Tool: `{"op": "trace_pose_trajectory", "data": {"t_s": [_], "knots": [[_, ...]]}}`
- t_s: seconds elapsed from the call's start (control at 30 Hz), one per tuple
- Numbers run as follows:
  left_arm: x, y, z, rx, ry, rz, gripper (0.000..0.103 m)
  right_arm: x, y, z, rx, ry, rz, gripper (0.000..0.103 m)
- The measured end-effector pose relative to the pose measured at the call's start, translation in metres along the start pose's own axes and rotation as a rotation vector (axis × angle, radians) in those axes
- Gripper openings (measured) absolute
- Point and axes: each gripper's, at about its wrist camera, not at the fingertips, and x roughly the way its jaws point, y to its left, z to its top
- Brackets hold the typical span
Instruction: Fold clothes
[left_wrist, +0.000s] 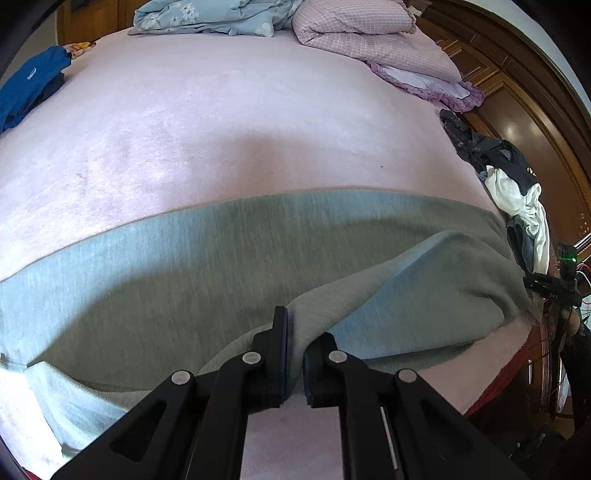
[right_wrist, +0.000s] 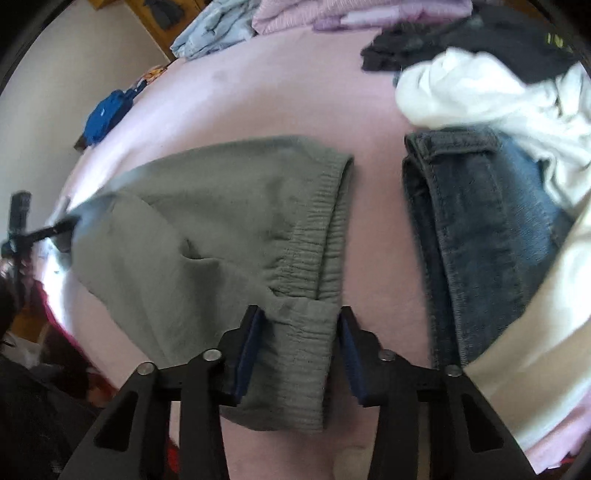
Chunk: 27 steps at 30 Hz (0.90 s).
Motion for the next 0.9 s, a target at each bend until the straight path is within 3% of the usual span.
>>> {"op": "trace_pose_trajectory", "data": {"t_s": [0.1,0.3,0.43,0.63,0.77,0.9], "knots": [[-0.001,-0.003,0.001,-0.002,-0.012,0.018,0.006,-0.014,0.001,-0.004,0.007,-0.067,-0.034,0.022],[-0.019,-0.011,-0.002,-0.007,-0.082,0.041,0.005,-0.055,0.019,-0.016,-0.006,-0.226,-0.096,0.022],[-0.048,-0.008,-0.012,-0.055,-0.177,0.007,0.005,-0.084,0.020,-0.019,0.042,-0.341,-0.040,0.021],[-0.114,-0.003,-0.026,-0.107,-0.344,-0.015,0.005,-0.096,0.030,-0.010,0.063,-0.405,0.020,0.021],[-0.151,-0.002,-0.034,-0.113,-0.395,-0.025,0.005,-0.107,0.034,-0.008,0.066,-0.438,0.074,0.021],[-0.167,-0.008,-0.048,-0.088,-0.384,-0.011,0.005,-0.107,0.038,-0.011,0.047,-0.410,0.091,0.021]]}}
